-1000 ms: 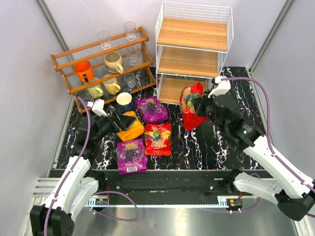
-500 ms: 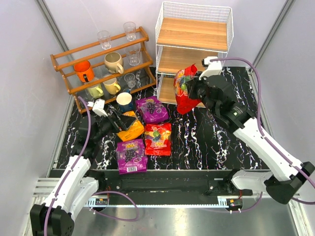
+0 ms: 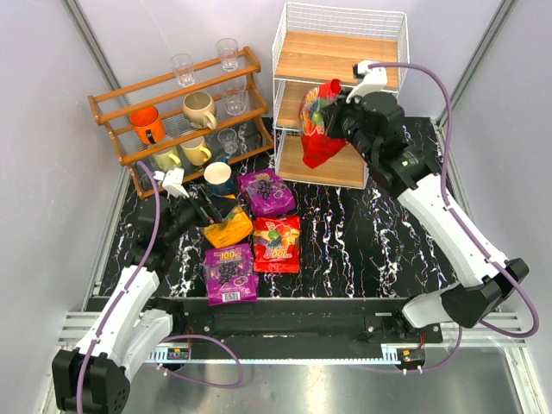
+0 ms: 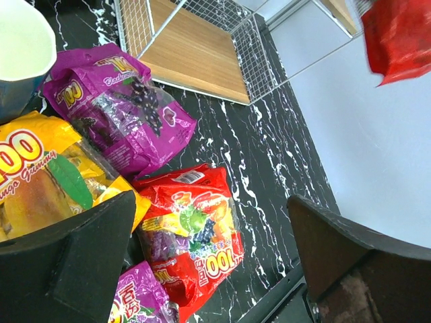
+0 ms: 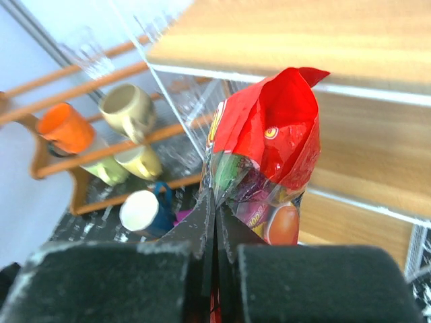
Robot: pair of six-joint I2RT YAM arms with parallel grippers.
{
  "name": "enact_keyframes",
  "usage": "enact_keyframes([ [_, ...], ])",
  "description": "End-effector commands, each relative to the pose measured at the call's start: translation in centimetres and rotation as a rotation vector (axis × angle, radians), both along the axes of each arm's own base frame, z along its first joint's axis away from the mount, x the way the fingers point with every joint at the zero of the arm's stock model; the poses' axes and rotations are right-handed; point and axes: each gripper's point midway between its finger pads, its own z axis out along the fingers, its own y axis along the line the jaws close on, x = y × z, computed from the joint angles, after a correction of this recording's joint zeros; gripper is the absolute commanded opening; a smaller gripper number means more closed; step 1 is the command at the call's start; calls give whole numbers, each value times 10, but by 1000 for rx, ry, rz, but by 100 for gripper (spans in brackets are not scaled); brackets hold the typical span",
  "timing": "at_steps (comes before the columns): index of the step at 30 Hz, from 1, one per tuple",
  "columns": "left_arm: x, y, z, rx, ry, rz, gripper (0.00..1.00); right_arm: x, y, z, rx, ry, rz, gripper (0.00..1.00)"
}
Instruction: Place and organize the candy bags onto the shelf
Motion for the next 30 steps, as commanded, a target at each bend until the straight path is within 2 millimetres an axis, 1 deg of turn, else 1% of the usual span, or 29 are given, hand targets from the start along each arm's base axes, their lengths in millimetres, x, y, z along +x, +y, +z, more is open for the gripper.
enact_keyframes([
  [1, 2, -6, 42, -21, -127, -41, 98, -25, 7, 129, 187, -278, 110, 0],
  [2, 2, -7, 43, -23, -130, -43, 98, -29, 11, 140, 200, -290, 138, 0],
  [4, 1, -7, 44, -26, -132, -49, 98, -33, 14, 149, 215, -293, 164, 0],
  [5, 0, -7, 44, -26, -134, -49, 98, -37, 15, 160, 232, -310, 183, 0],
  [7, 0, -7, 43, -26, -132, -50, 98, -38, 17, 168, 238, -324, 193, 0],
  [8, 0, -7, 43, -26, -132, -50, 98, -38, 16, 176, 237, -345, 189, 0],
  [10, 0, -7, 43, -25, -135, -50, 98, -33, 15, 183, 227, -362, 171, 0],
  [11, -1, -8, 43, -25, -135, -52, 98, -26, 13, 193, 216, -388, 146, 0],
  [12, 0, -8, 43, -26, -132, -52, 98, -21, 11, 196, 209, -398, 128, 0],
  [13, 0, -8, 42, -26, -131, -52, 98, -5, 18, 186, 186, -377, 118, 0],
  [14, 1, -8, 42, -26, -132, -53, 98, -8, 13, 208, 196, -423, 114, 0],
  [15, 1, -8, 43, -26, -134, -53, 98, -2, 12, 211, 192, -427, 108, 0],
  [16, 1, -8, 40, -26, -128, -53, 98, 19, 23, 193, 162, -381, 106, 0],
  [17, 2, -8, 41, -26, -132, -52, 98, 13, 16, 218, 187, -437, 100, 0],
  [18, 2, -8, 41, -25, -133, -53, 98, 19, 14, 220, 185, -444, 91, 0],
  [19, 3, -8, 41, -25, -132, -52, 98, 38, 19, 208, 171, -423, 77, 0],
  [20, 4, -9, 40, -25, -133, -53, 98, 34, 12, 226, 192, -470, 65, 0],
  [21, 5, -9, 40, -26, -131, -52, 98, 40, 9, 228, 200, -478, 50, 0],
  [22, 6, -9, 38, -25, -125, -53, 98, 58, 4, 219, 198, -466, 22, 0],
  [23, 6, -9, 37, -26, -124, -56, 98, 59, -2, 226, 230, -482, 11, 0],
  [24, 7, -10, 37, -28, -122, -57, 98, 66, -6, 225, 240, -479, 0, 0],
  [25, 8, -10, 35, -29, -116, -57, 98, 78, -16, 222, 252, -479, -23, 0],
  [27, 9, -10, 35, -37, -119, -56, 98, 90, -22, 216, 296, -463, -28, 0],
  [28, 9, -11, 36, -40, -120, -57, 98, 94, -24, 219, 320, -480, -20, 0],
  [29, 11, -11, 37, -42, -124, -57, 98, 106, -30, 211, 343, -460, -35, 0],
  [30, 11, -12, 36, -46, -121, -60, 98, 109, -33, 212, 358, -463, -36, 0],
])
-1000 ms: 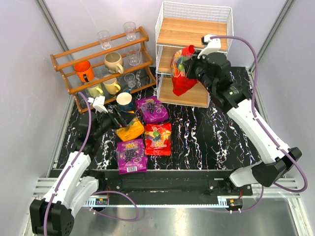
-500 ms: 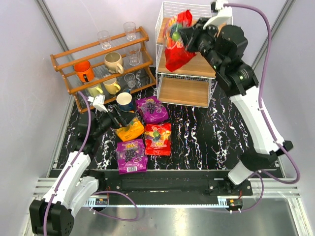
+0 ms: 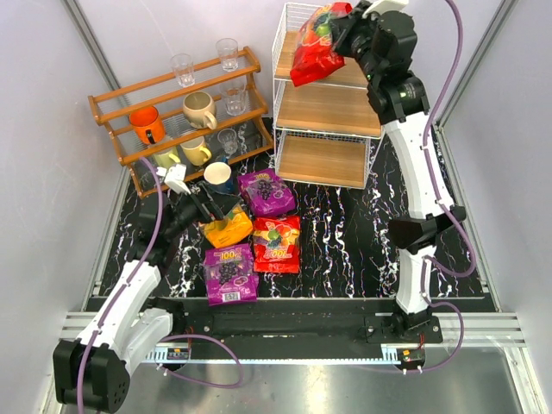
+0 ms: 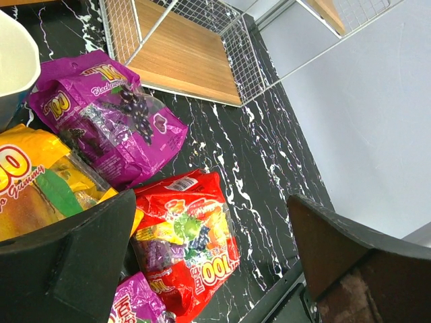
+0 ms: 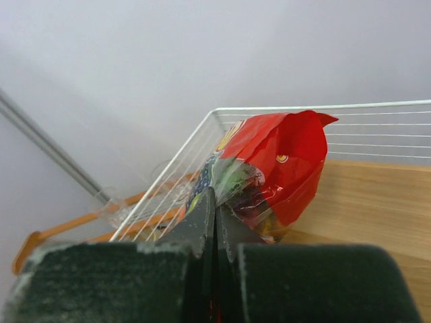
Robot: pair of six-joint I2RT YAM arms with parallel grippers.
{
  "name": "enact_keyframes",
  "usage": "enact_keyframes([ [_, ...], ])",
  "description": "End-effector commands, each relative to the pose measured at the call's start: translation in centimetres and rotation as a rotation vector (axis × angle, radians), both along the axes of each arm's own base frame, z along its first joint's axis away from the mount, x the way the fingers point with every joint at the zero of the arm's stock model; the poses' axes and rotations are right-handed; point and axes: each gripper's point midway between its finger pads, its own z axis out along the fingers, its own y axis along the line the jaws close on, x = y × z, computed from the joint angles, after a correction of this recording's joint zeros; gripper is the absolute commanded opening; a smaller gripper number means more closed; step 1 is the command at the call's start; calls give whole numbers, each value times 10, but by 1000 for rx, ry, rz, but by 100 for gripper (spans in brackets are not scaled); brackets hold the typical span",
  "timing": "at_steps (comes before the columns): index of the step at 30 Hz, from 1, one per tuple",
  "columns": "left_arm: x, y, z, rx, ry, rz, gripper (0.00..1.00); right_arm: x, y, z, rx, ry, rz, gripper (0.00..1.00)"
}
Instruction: Place and organize the candy bags onto the shelf
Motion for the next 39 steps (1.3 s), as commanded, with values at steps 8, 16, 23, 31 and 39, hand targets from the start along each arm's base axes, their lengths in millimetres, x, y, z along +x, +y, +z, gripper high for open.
enact_keyframes([
  [8, 7, -7, 30, -42, -97, -31, 98, 27, -41, 53, 324, -151, 72, 0],
  [16, 6, -8, 24, -38, -88, -36, 98, 45, -23, 17, 319, -59, 162, 0],
  [23, 7, -9, 21, -39, -79, -42, 98, 47, -6, -4, 328, 18, 249, 0],
  [31, 8, -10, 19, -48, -71, -48, 98, 37, 8, -10, 332, 54, 335, 0],
  [39, 7, -11, 25, -67, -79, -51, 98, 20, 14, 12, 388, 28, 399, 0],
])
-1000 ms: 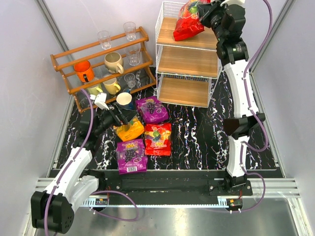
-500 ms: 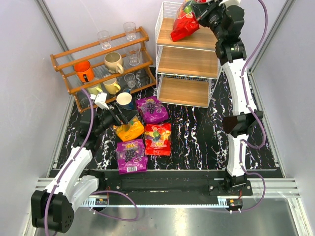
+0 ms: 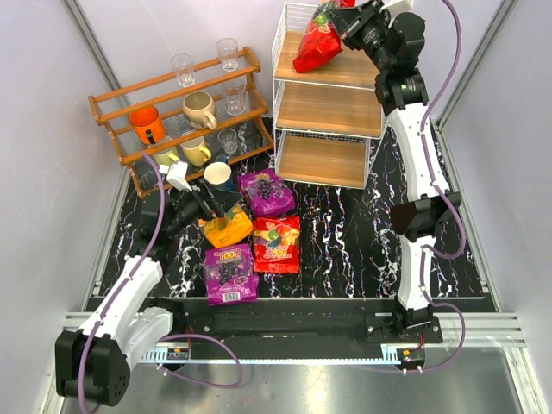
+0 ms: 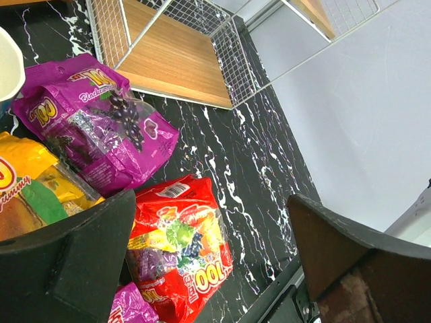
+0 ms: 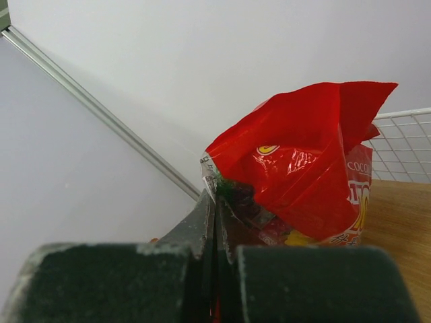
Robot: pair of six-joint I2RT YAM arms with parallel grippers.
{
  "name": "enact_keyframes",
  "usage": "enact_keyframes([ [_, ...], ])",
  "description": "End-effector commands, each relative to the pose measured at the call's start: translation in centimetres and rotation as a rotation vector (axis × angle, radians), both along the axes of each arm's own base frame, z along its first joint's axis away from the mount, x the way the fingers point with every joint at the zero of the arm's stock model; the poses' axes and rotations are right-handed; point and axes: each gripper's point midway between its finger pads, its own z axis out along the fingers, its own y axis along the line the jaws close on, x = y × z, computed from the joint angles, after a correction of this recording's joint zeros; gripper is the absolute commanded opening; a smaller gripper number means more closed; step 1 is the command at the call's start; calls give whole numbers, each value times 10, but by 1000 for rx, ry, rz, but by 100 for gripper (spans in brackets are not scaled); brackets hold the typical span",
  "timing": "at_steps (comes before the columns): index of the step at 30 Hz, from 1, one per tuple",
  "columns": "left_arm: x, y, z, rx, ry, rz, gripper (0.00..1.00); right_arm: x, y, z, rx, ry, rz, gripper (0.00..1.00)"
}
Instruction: Place and organize the candy bags onto the shelf
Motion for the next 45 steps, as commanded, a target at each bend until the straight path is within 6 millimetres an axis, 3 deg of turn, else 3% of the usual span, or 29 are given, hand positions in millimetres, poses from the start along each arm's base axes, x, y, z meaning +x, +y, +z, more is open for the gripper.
enact_keyframes([
  [1, -1, -6, 25, -38, -78, -31, 98, -27, 17, 21, 31, -22, 113, 0],
  [7, -6, -5, 30, -37, -90, -31, 98, -34, 37, 26, 74, -33, 178, 0],
  [13, -8, -3, 31, -30, -91, -26, 98, -33, 43, 23, 84, -23, 183, 0],
  [29, -10, -3, 28, -31, -85, -27, 98, -5, 13, -32, 11, 137, -57, 0],
  [45, -6, -3, 32, -9, -56, -26, 98, -9, 3, -78, -179, 276, -181, 0],
])
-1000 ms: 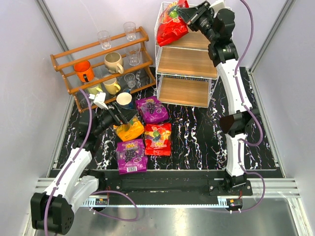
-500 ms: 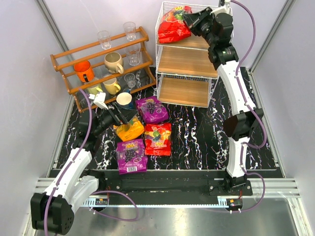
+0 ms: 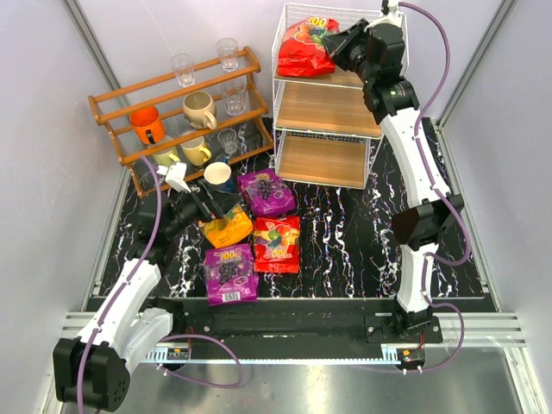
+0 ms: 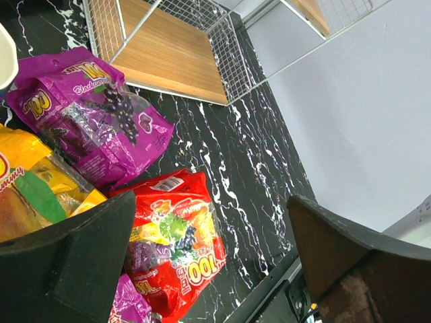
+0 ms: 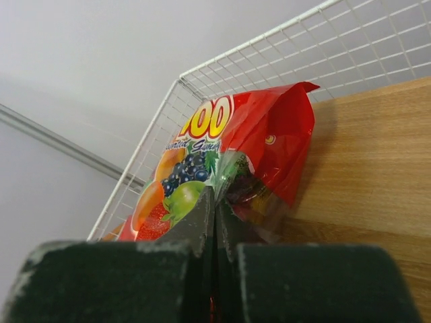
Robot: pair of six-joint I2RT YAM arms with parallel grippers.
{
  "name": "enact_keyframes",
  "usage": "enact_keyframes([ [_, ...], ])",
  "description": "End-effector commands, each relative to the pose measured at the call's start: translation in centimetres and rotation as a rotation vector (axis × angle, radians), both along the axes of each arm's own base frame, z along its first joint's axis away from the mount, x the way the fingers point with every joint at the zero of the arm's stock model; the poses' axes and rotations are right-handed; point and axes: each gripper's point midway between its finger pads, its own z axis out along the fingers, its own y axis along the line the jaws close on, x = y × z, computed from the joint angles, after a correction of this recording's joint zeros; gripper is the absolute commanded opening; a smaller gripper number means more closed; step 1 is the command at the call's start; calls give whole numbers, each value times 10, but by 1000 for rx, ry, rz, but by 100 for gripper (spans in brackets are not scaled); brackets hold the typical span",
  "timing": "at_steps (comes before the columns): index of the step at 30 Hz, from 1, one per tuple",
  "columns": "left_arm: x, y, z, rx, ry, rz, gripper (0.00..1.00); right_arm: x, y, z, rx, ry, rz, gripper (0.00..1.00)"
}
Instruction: Place and organize the candy bags onto the shelf
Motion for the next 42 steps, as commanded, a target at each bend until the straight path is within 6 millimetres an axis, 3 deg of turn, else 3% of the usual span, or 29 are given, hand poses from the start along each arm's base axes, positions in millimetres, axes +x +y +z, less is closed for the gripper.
enact_keyframes([
  [1, 3, -3, 28, 1, -69, -17, 98, -14, 4, -16, -107, 65, 6, 0],
  [8, 4, -3, 28, 10, -47, -18, 98, -12, 5, -34, -136, 111, 7, 0],
  [12, 2, -4, 28, 11, -32, -31, 98, -9, 10, -42, -139, 125, 35, 5],
  [15, 0, -5, 27, 12, -20, -40, 98, -10, 11, -41, -145, 117, 46, 26],
  [16, -1, -4, 27, 16, -13, -39, 98, -12, 11, -35, -151, 100, 47, 37],
  [20, -3, -4, 31, 26, -15, -41, 98, -22, 4, -5, -164, 24, 28, 62],
  [23, -2, -3, 34, 30, -18, -40, 98, -31, -3, 19, -183, -37, 9, 76],
  [30, -4, -4, 41, 39, -15, -45, 98, -52, -20, 55, -239, -117, -37, 84],
  [34, -6, -1, 43, 45, -5, -33, 98, -82, -42, 84, -280, -176, -98, 85],
  [36, -7, -1, 44, 47, -1, -32, 98, -96, -49, 88, -294, -173, -113, 85],
  [37, -8, 0, 42, 51, 6, -30, 98, -114, -55, 89, -303, -167, -112, 86],
  [41, -11, 3, 35, 73, 20, -22, 98, -170, -67, 70, -290, -153, -87, 86],
  [42, -12, 3, 33, 74, 25, -21, 98, -193, -73, 54, -278, -146, -79, 86],
])
